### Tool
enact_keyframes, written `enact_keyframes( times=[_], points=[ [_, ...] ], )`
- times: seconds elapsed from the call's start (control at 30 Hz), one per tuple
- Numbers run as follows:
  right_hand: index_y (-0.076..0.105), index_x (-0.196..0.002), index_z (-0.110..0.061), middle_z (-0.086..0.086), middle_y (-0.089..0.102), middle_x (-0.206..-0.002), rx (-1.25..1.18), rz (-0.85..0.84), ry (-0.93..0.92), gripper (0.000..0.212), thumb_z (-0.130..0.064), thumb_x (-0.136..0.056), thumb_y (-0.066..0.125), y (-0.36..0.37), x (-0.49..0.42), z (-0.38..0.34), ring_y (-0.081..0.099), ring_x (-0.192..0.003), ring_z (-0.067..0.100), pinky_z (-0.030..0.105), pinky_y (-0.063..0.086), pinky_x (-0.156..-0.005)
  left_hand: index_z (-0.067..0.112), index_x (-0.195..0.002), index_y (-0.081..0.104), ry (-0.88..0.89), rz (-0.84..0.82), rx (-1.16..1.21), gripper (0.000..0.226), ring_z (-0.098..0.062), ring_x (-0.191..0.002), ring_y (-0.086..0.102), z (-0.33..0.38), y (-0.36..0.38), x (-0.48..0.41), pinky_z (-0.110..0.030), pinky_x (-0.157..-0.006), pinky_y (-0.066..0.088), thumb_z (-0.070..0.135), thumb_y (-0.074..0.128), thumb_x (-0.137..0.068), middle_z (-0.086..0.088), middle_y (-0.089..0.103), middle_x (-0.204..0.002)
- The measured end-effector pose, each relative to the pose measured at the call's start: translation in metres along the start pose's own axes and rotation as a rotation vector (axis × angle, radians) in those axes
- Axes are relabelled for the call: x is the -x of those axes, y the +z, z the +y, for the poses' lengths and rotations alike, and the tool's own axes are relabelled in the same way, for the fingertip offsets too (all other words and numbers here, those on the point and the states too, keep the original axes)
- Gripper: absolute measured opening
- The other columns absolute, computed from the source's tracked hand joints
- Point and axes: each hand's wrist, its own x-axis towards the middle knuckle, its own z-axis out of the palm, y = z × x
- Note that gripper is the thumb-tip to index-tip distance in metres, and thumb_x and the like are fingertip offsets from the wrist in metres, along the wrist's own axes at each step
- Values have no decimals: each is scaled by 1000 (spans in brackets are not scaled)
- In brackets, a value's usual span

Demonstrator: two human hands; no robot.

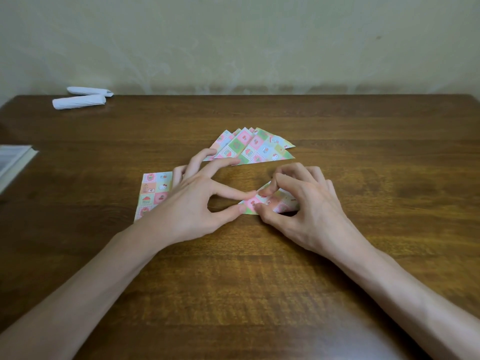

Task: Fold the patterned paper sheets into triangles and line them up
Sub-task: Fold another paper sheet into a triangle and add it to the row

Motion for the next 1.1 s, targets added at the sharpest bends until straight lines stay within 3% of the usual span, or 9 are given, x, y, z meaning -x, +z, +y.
enact_keyframes(
  times=[0.1,0.2,0.3,0.37,0.5,0.83,1.1],
  points=[
    [53,-91,-49,-26,51,-120,23,-3,-15,21,-67,-80,55,-1,2,-1,40,-113,7,32,28,-85,70,-113,64,-1,3,-8,27,-2,-155,-2,-1,0,0,-34,-114,8,63,59,-88,34,25,-159],
    [59,-95,-49,-28,52,-123,-22,-22,7,19,-61,-81,56,-5,3,2,41,-119,6,32,29,-88,70,-113,64,2,-1,-13,28,-3,-155,-2,-1,0,0,-36,-115,9,65,57,-87,33,26,-159],
    [64,-118,-52,-28,52,-129,3,-55,1,34,-61,-85,61,-10,4,4,41,-124,4,32,30,-93,71,-115,62,11,4,-37,25,-4,-155,-2,-2,0,0,-38,-117,10,66,54,-92,32,25,-160],
    [56,-134,-54,-28,52,-132,19,-70,10,48,-60,-87,62,-11,5,3,40,-127,4,31,31,-96,73,-117,60,45,21,-99,26,-6,-156,-1,-4,1,0,-37,-115,12,68,48,-95,31,25,-160],
    [43,-146,-49,-28,54,-131,-50,-37,41,64,-50,-87,67,-13,7,3,42,-127,2,29,31,-102,70,-119,61,94,61,-192,31,-9,-156,3,-3,2,1,-36,-111,15,65,46,-93,27,30,-160],
    [36,-152,-46,-24,52,-133,-80,-95,19,71,-40,-91,72,-15,5,6,40,-129,2,29,28,-104,58,-123,66,145,123,-208,28,-5,-153,16,0,6,3,-41,-113,25,49,59,-98,23,43,-153],
    [36,-154,-41,-18,44,-148,-111,-55,-27,74,-40,-90,73,-11,-3,-1,41,-140,2,41,34,-117,30,-114,79,327,229,-367,23,-15,-133,52,-6,4,4,-39,-99,43,39,62,-101,8,66,-127]
  ],
)
